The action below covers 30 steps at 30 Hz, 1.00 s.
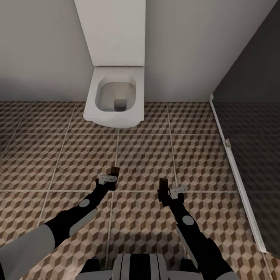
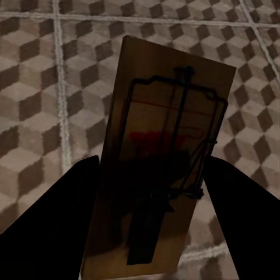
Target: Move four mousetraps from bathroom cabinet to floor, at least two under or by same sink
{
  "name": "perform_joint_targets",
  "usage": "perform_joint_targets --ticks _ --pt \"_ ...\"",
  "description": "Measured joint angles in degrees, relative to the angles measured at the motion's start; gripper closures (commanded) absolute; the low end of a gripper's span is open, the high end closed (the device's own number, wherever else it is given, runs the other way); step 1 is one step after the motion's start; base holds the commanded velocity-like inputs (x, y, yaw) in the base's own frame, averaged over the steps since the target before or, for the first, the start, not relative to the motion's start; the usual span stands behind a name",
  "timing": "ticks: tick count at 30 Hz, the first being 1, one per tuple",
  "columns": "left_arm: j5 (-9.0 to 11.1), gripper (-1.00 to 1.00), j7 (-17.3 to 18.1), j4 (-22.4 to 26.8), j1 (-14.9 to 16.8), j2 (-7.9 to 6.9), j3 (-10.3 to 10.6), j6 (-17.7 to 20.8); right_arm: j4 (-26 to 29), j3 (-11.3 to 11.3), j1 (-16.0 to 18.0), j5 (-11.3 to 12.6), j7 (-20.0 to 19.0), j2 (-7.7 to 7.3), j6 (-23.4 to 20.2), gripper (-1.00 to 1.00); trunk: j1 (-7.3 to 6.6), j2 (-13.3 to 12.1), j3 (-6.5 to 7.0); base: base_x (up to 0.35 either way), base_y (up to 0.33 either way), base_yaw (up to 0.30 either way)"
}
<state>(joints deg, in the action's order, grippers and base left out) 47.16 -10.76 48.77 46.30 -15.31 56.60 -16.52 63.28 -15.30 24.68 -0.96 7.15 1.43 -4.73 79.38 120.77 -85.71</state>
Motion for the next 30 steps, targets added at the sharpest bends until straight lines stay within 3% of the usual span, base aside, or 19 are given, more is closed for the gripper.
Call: perform_joint_targets --ticks 7,11,13,15,17,19,20,21,24,25,27,30 --pt "0.1 1.00 -0.1 -0.4 0.0 -0.16 0.1 0.2 -0.1 0.1 0.0 -0.2 0.2 0.01 -0.3 1.00 0.00 0.0 -0.08 0.000 0.000 0.000" --pt "0.3 1.00 -0.2 -1.3 0.0 0.94 -0.3 1.2 1.2 0.0 0.0 -0.7 1.1 0.81 -1.6 1.00 0.00 0.0 -0.08 0.000 0.000 0.000" --pt "0.3 1.00 -0.2 -1.6 0.0 1.90 -1.0 3.9 3.2 0.0 0.1 -1.5 1.9 1.48 -4.0 1.00 0.00 0.0 -0.08 0.000 0.000 0.000" --pt "0.2 1.00 -0.2 -1.7 0.0 2.51 -2.7 9.2 5.5 0.0 0.4 -2.8 2.7 1.90 -7.6 1.00 0.00 0.0 -0.08 0.000 0.000 0.000" --pt "0.2 1.00 0.0 -1.4 0.1 2.86 -6.2 15.7 7.3 -0.1 1.4 -4.0 3.1 2.15 -11.2 1.00 0.00 0.0 -0.08 0.000 0.000 0.000" --pt "0.0 1.00 0.3 0.1 0.2 3.29 -13.4 24.3 8.2 -0.1 3.7 -4.9 3.2 2.32 -13.8 1.00 0.00 0.0 -0.08 0.000 0.000 0.000" --pt "-0.1 1.00 0.3 0.7 0.2 3.41 -15.5 26.3 8.3 -0.1 4.3 -5.0 3.2 2.33 -14.2 1.00 0.00 0.0 -0.08 0.000 0.000 0.000" --pt "-0.3 1.00 0.4 2.1 0.3 3.57 -19.1 29.8 8.4 -0.1 5.2 -5.1 3.2 2.34 -14.8 1.00 0.00 0.0 -0.08 0.000 0.000 0.000" --pt "-1.3 1.00 0.4 5.8 0.8 3.77 -25.5 37.8 7.8 -0.1 7.5 -5.3 3.1 2.39 -15.5 1.00 0.00 0.0 -0.08 0.000 0.000 0.000" --pt "-1.7 1.00 0.3 6.5 0.9 3.79 -26.3 39.4 7.5 -0.1 8.1 -5.3 3.1 2.40 -15.6 1.00 0.00 0.0 -0.08 0.000 0.000 0.000" --pt "-4.8 1.00 0.2 8.5 2.4 3.85 -28.6 45.1 6.2 -0.1 10.4 -5.4 2.7 2.38 -16.1 1.00 0.00 0.0 -0.08 0.000 0.000 0.000" --pt "-9.1 1.00 0.1 9.5 5.4 3.92 -30.6 49.5 3.4 0.0 14.0 -5.4 1.4 2.36 -16.9 1.00 0.00 0.0 -0.07 0.000 0.000 0.000"
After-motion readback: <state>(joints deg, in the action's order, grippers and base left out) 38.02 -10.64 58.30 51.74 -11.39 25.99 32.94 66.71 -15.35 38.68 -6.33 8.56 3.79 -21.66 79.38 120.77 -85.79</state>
